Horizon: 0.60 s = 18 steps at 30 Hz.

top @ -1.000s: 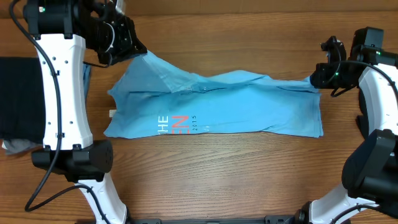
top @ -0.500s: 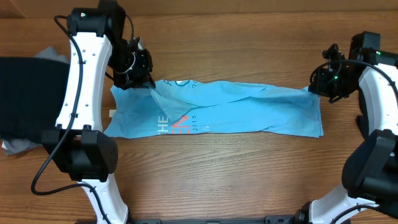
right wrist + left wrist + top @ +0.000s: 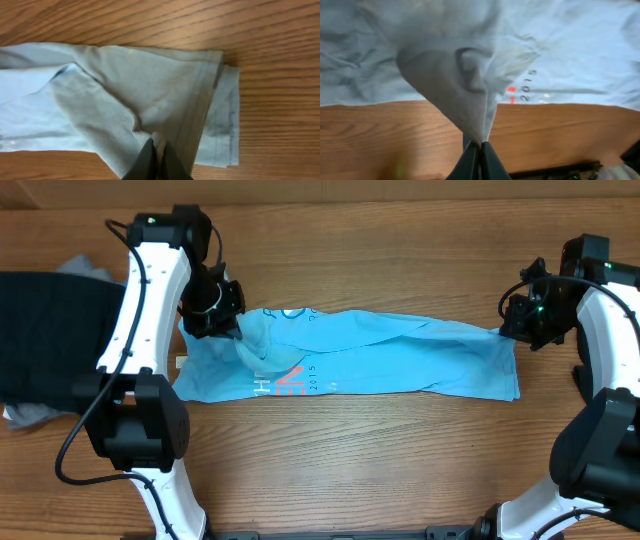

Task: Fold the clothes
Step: 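Fold the top edge down toward the bottom edge with both grippers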

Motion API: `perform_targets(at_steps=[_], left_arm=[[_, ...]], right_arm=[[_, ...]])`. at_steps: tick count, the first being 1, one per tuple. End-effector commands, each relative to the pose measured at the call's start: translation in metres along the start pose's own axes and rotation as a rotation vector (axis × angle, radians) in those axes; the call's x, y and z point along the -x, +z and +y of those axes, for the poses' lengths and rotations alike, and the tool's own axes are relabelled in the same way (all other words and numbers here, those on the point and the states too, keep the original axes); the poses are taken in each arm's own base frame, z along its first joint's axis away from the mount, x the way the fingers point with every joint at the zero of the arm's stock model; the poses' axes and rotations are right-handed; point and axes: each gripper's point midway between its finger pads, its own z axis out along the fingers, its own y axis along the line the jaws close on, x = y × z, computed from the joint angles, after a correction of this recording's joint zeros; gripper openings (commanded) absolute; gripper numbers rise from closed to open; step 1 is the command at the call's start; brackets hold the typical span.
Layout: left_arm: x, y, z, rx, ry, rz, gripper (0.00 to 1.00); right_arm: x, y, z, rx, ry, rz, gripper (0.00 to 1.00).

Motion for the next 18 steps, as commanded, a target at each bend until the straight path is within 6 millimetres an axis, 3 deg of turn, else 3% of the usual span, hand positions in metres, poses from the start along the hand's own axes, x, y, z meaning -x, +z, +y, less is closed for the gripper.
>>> perform_targets(at_steps=[1, 9, 18], left_arm=[[0.002, 0.008, 0.023, 0.097, -0.062, -0.006, 0.04], [0.017, 0.004, 0.043, 0.188, -0.114, -0.081, 0.04], [0.026, -0.006, 0.079, 0.216, -0.21, -0.106, 0.04]], right_arm=[[-0.01, 0.001, -0.006, -0.033, 0.019, 0.01, 0.04], [-0.016, 0.019, -0.011, -0.04, 0.025, 0.017, 0.04], [-0.02, 0.042, -0.036, -0.15, 0.074, -0.008, 0.04]])
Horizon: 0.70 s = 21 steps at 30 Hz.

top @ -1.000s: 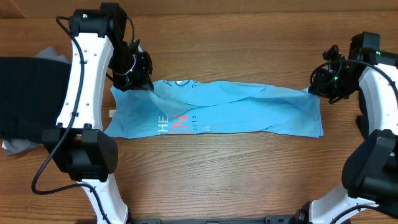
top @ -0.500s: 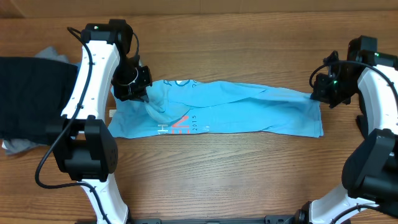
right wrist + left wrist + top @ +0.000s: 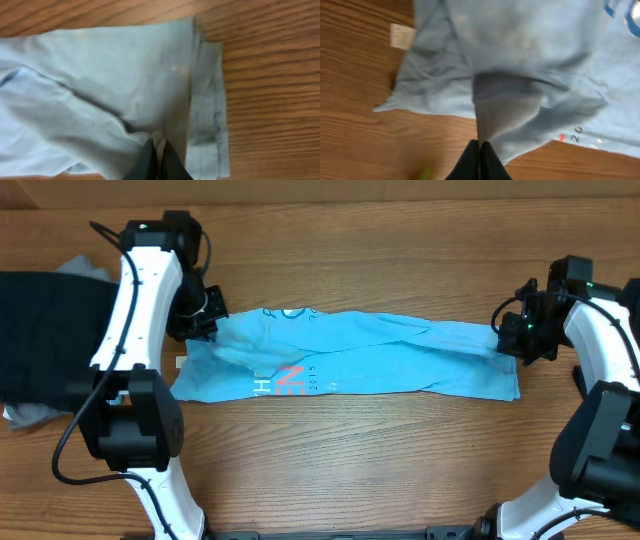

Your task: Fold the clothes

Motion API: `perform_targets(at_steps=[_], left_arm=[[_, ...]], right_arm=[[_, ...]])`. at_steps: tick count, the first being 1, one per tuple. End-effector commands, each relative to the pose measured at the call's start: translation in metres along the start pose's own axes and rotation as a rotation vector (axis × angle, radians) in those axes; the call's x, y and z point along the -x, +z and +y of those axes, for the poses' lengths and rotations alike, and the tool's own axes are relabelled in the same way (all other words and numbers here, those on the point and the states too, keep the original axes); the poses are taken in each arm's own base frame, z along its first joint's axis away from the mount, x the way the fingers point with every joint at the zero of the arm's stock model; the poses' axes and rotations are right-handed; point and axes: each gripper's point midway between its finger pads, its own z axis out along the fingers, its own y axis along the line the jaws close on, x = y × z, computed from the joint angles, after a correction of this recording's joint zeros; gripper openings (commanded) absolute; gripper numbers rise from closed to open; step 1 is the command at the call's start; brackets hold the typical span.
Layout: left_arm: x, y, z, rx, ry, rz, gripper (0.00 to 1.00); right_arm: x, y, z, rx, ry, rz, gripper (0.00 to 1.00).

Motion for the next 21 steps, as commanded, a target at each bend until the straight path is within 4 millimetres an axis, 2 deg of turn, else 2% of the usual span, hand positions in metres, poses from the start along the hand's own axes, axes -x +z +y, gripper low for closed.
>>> perform_targets(at_steps=[1, 6, 11, 16, 21], left_arm=[[0.008, -0.001, 0.025, 0.032, -0.072, -0.014, 0.04], [0.014, -0.001, 0.041, 0.078, -0.096, -0.031, 0.04], [0.017, 0.007, 0.045, 0.096, -0.099, -0.032, 0.04], [0.016, 0.019, 0.047, 0.102, -0.1, -0.022, 0.04], [0.014, 0.021, 0.049, 0.104, -0.104, -0.012, 0.04]], right_arm=[[-0.002, 0.003, -0.011, -0.059, 0.026, -0.026, 0.04], [0.003, 0.008, -0.038, -0.206, 0.134, -0.072, 0.04], [0.01, 0.007, -0.04, -0.217, 0.133, -0.104, 0.04], [0.009, 0.007, -0.04, -0.217, 0.133, -0.099, 0.04], [0.007, 0.008, -0.04, -0.217, 0.133, -0.091, 0.04]])
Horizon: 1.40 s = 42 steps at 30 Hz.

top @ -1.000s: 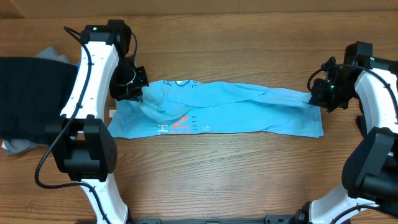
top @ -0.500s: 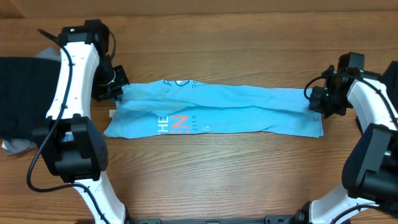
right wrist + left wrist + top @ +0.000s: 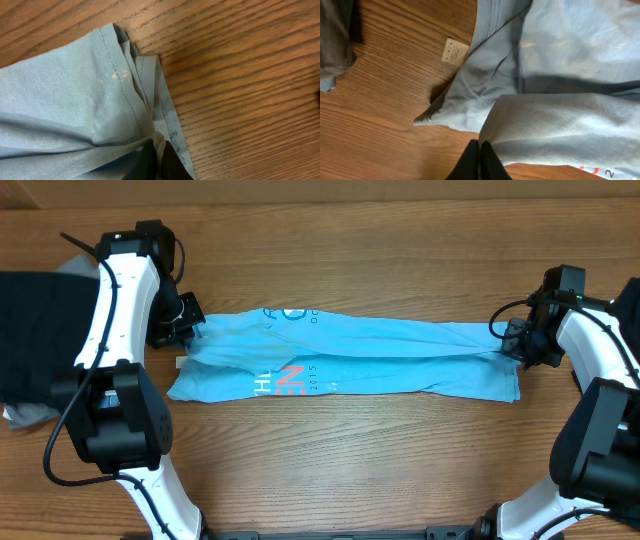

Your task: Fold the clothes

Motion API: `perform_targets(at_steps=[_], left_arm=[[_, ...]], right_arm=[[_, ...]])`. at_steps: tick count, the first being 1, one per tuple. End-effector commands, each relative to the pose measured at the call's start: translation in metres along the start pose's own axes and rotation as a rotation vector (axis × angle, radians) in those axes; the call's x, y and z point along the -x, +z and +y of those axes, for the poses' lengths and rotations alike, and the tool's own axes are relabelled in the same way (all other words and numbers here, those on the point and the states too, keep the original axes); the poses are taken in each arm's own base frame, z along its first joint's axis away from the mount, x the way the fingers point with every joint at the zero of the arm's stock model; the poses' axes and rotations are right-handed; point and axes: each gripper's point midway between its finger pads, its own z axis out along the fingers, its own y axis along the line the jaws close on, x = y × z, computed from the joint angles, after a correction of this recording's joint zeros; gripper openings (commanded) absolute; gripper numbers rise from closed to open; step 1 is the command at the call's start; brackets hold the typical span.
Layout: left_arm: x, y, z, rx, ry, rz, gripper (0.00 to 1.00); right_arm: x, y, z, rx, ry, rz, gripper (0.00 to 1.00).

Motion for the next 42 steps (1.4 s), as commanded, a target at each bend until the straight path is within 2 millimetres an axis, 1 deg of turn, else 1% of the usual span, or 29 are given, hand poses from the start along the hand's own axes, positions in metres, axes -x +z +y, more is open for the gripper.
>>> perform_targets(at_steps=[1, 10, 11, 12, 13, 14, 16, 17, 21, 24, 28, 29, 30, 31, 32, 33, 34, 35, 38, 40, 41, 42], left_arm=[[-0.001, 0.004, 0.007, 0.026, -0.016, 0.01, 0.04], [0.0, 0.004, 0.011, 0.048, -0.016, 0.004, 0.04], [0.0, 0.004, 0.011, 0.05, -0.016, 0.006, 0.04], [-0.001, 0.004, 0.011, 0.052, -0.016, 0.007, 0.04], [-0.001, 0.004, 0.012, 0.053, -0.016, 0.008, 0.04], [-0.001, 0.004, 0.012, 0.053, -0.016, 0.008, 0.04], [-0.001, 0.004, 0.012, 0.054, -0.016, 0.009, 0.04], [-0.001, 0.004, 0.012, 0.054, -0.016, 0.009, 0.04], [-0.002, 0.004, 0.012, 0.054, -0.015, 0.01, 0.04], [-0.002, 0.004, 0.012, 0.056, -0.015, 0.011, 0.04], [-0.002, 0.004, 0.015, 0.073, -0.015, 0.01, 0.07], [-0.003, 0.004, 0.016, 0.076, -0.014, 0.014, 0.1], [-0.004, 0.003, 0.017, 0.082, -0.014, 0.018, 0.18], [-0.006, 0.003, 0.019, 0.091, -0.013, 0.023, 0.33], [-0.007, 0.003, 0.022, 0.106, -0.012, 0.026, 0.6], [-0.008, 0.002, 0.026, 0.127, -0.012, 0.027, 0.8], [-0.007, 0.002, 0.03, 0.153, -0.012, 0.023, 0.92], [-0.006, 0.001, 0.033, 0.17, -0.033, 0.015, 0.96], [-0.004, -0.003, 0.032, 0.163, -0.047, 0.001, 0.97], [-0.002, -0.008, 0.026, 0.135, -0.047, -0.008, 0.97], [-0.001, -0.013, 0.02, 0.108, -0.045, -0.011, 0.96], [-0.001, -0.019, 0.008, 0.059, -0.029, -0.014, 0.93]], right_arm=[[0.002, -0.007, -0.006, -0.026, 0.011, -0.022, 0.04], [-0.001, -0.007, -0.006, -0.028, 0.011, -0.012, 0.04], [-0.001, -0.007, -0.006, -0.028, 0.011, -0.011, 0.06], [-0.001, -0.007, -0.006, -0.027, 0.011, -0.009, 0.12], [-0.001, -0.007, -0.006, -0.028, 0.011, -0.008, 0.27], [-0.002, -0.007, -0.006, -0.028, 0.01, -0.005, 0.44], [-0.002, -0.007, -0.006, -0.028, 0.011, -0.007, 0.65], [0.0, -0.007, -0.006, -0.028, 0.011, -0.013, 0.67], [0.013, -0.012, -0.004, -0.019, 0.013, -0.057, 0.67], [0.031, -0.029, 0.006, 0.036, 0.012, -0.098, 0.67], [0.04, -0.048, 0.02, 0.12, 0.007, -0.102, 0.66], [0.04, -0.051, 0.022, 0.129, 0.007, -0.1, 0.66], [0.04, -0.055, 0.024, 0.141, 0.006, -0.094, 0.66], [0.039, -0.056, 0.024, 0.144, 0.006, -0.091, 0.66], [0.038, -0.057, 0.024, 0.144, 0.006, -0.086, 0.65], [0.038, -0.057, 0.024, 0.143, 0.006, -0.083, 0.65], [0.038, -0.057, 0.024, 0.144, 0.006, -0.082, 0.64], [0.038, -0.058, 0.027, 0.161, 0.006, -0.082, 0.64], [0.036, -0.061, 0.042, 0.245, 0.001, -0.073, 0.59], [0.032, -0.063, 0.052, 0.308, -0.001, -0.056, 0.55], [0.028, -0.065, 0.058, 0.348, -0.001, -0.039, 0.53], [0.025, -0.067, 0.062, 0.374, 0.0, -0.025, 0.51]])
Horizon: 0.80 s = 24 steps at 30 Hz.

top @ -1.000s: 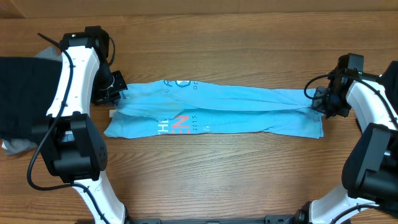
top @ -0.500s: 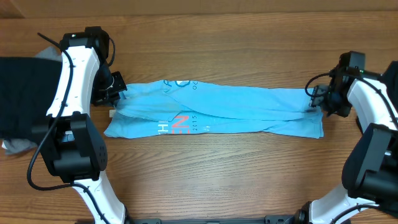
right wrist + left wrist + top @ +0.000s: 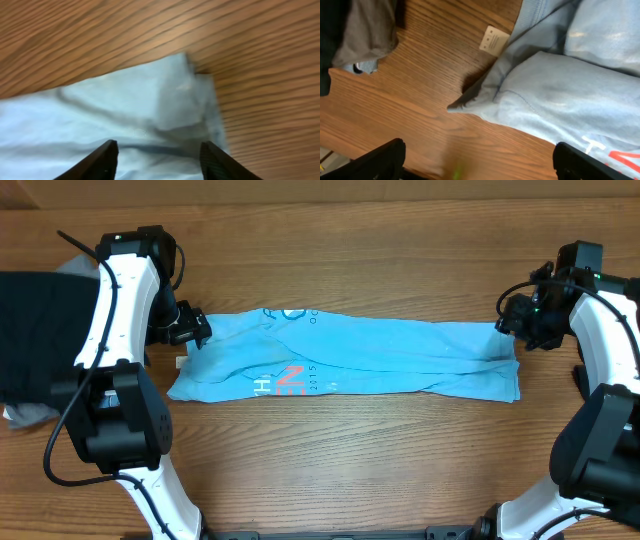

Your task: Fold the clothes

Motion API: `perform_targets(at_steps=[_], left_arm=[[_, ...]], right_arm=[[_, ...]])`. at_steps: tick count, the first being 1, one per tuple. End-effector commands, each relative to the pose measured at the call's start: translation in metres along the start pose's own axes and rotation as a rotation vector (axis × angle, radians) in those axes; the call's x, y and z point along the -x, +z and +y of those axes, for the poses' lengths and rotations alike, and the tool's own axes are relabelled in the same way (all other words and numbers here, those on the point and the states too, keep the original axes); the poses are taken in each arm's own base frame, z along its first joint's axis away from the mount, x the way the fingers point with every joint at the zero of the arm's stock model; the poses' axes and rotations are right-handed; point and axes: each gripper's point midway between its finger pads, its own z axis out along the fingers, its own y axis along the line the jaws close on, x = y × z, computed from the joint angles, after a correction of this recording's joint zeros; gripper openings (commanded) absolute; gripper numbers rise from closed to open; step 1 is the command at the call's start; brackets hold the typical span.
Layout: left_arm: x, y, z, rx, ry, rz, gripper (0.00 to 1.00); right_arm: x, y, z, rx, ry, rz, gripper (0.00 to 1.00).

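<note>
A light blue T-shirt (image 3: 345, 358) lies folded into a long band across the wooden table (image 3: 350, 450), red and white print facing up near its left end. My left gripper (image 3: 190, 330) hangs open over the shirt's left end, nothing between its fingers (image 3: 385, 160); the shirt's corner (image 3: 545, 100) and its white tag (image 3: 494, 41) lie below it. My right gripper (image 3: 520, 328) stands open above the shirt's right end (image 3: 150, 115), its fingertips (image 3: 107, 159) spread wide over the cloth.
A black garment (image 3: 45, 335) with grey cloth (image 3: 30, 415) under it lies at the table's left edge, close to the left arm; in the left wrist view the grey cloth (image 3: 367, 35) sits at upper left. Bare wood (image 3: 350, 240) lies behind the shirt.
Both grippers have opened and let go of the shirt's ends. The cloth they held now lies flat on the band. The right gripper sits slightly higher and farther back.
First both grippers were shut on a fold of the shirt, the left one over the print. Then each stood farther out towards its end, the upper layer stretched flatter. Now both are open and the shirt lies as a long flat band.
</note>
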Motion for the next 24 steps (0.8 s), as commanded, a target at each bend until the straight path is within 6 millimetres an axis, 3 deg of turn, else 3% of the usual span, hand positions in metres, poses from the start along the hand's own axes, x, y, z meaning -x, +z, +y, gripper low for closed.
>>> perform_targets(at_steps=[1, 3, 6, 8, 13, 19, 24], left_arm=[[0.007, -0.025, -0.026, -0.125, 0.017, -0.04, 0.9], [0.004, -0.039, -0.058, -0.264, 0.113, -0.049, 0.7], [-0.004, -0.052, -0.108, -0.44, 0.272, -0.074, 0.06], [-0.005, -0.05, -0.13, -0.463, 0.339, -0.114, 0.04], [-0.011, -0.036, -0.169, -0.474, 0.453, -0.171, 0.04], [-0.009, -0.029, -0.18, -0.467, 0.46, -0.194, 0.17], [-0.008, -0.029, -0.178, -0.455, 0.459, -0.201, 0.34]], right_arm=[[-0.001, -0.017, 0.031, 0.166, -0.001, 0.004, 0.5], [-0.008, -0.017, 0.035, 0.19, 0.007, 0.034, 0.42], [-0.021, -0.015, 0.039, 0.21, 0.019, 0.083, 0.22], [-0.031, -0.011, 0.041, 0.21, 0.018, 0.115, 0.15], [-0.055, 0.0, 0.058, 0.192, 0.061, 0.197, 0.11], [-0.06, 0.007, 0.037, -0.069, 0.341, 0.178, 0.07], [-0.067, 0.006, 0.027, -0.163, 0.534, 0.172, 0.07]])
